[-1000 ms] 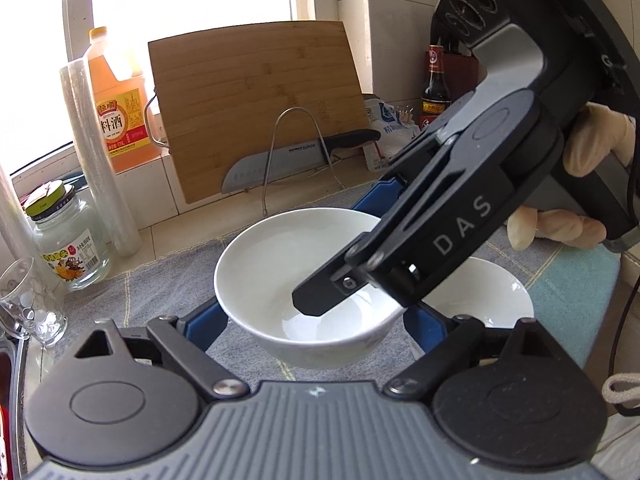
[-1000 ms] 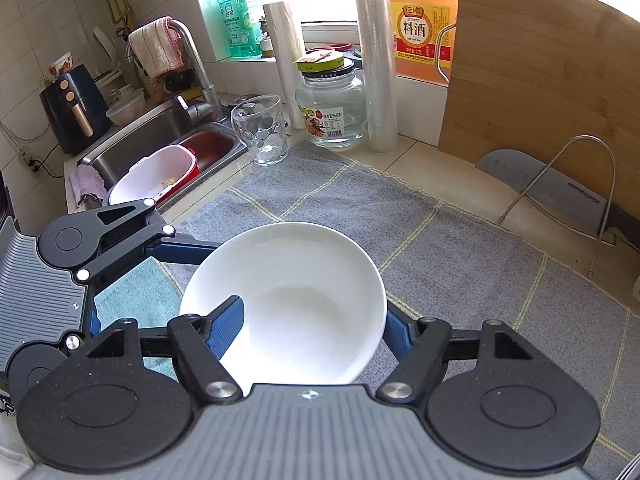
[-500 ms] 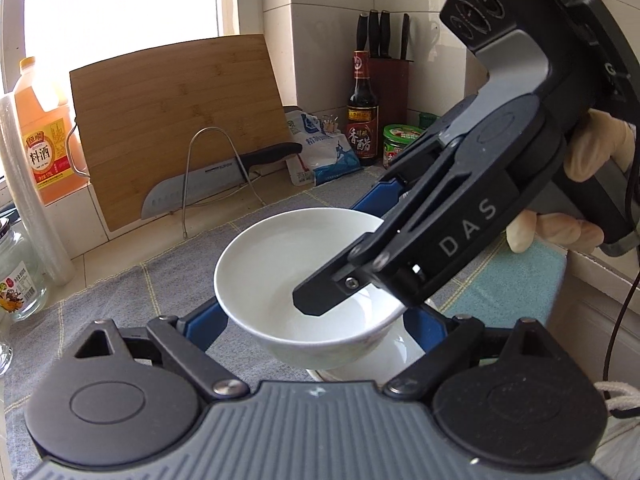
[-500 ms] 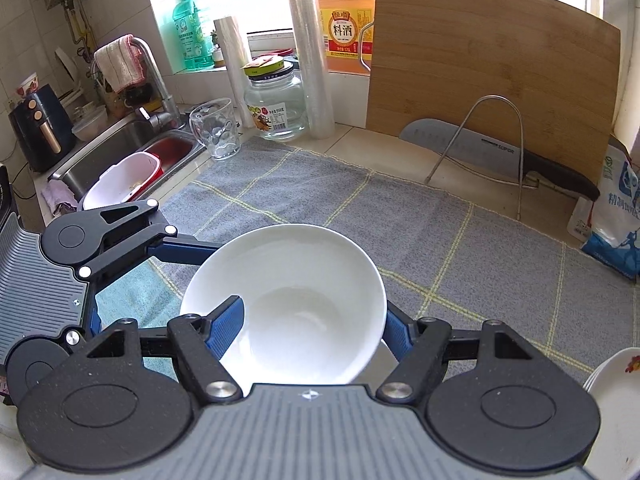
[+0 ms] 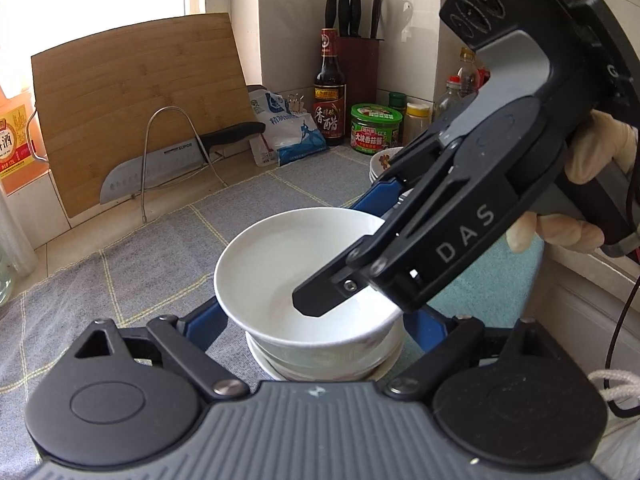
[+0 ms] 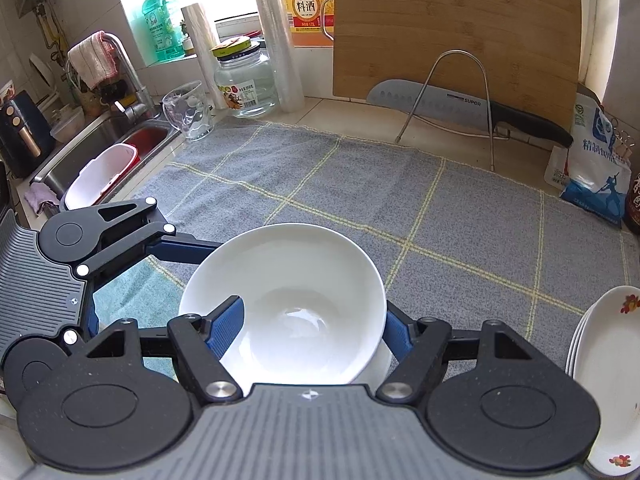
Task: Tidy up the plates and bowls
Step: 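Lift the white bowl with the right tool and carry it toward the stacked bowls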
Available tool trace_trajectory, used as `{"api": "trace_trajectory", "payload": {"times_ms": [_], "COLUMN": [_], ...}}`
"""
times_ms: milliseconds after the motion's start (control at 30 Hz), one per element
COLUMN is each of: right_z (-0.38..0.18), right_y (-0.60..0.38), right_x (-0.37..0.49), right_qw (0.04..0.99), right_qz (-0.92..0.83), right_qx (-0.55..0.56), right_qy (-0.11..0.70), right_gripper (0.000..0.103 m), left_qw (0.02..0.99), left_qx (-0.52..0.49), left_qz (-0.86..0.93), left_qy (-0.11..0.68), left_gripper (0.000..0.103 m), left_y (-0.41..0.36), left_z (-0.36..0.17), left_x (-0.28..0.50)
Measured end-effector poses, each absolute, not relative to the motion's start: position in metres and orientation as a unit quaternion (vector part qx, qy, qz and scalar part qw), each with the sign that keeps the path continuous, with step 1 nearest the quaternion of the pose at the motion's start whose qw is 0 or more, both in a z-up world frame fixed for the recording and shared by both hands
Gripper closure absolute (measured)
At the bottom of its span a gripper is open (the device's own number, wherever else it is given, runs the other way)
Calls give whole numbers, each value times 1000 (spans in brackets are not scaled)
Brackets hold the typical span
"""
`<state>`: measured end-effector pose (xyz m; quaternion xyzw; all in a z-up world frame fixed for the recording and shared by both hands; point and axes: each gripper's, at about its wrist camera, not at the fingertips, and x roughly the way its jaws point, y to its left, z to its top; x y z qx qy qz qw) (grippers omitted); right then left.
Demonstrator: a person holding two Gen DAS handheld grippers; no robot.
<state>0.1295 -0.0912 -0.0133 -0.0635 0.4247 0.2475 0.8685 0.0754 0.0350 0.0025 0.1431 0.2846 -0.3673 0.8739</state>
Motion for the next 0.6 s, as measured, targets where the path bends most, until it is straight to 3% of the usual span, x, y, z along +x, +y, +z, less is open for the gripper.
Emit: {"api": "trace_trajectory", "payload": {"times_ms": [600], "right_z": [-26], "right_y": [-94], "right_x": [131], "right_qw": [867], "right_qz": [239], "right_qx": [-66], "right_qy": [432], "right_gripper": [25], "left_qw": [866], "left_qx": [141], "left_qz": [-374], "left_qy": [300], "left_gripper": [9], "left_y": [30], "left_z": [-4], "left_x": [83]}}
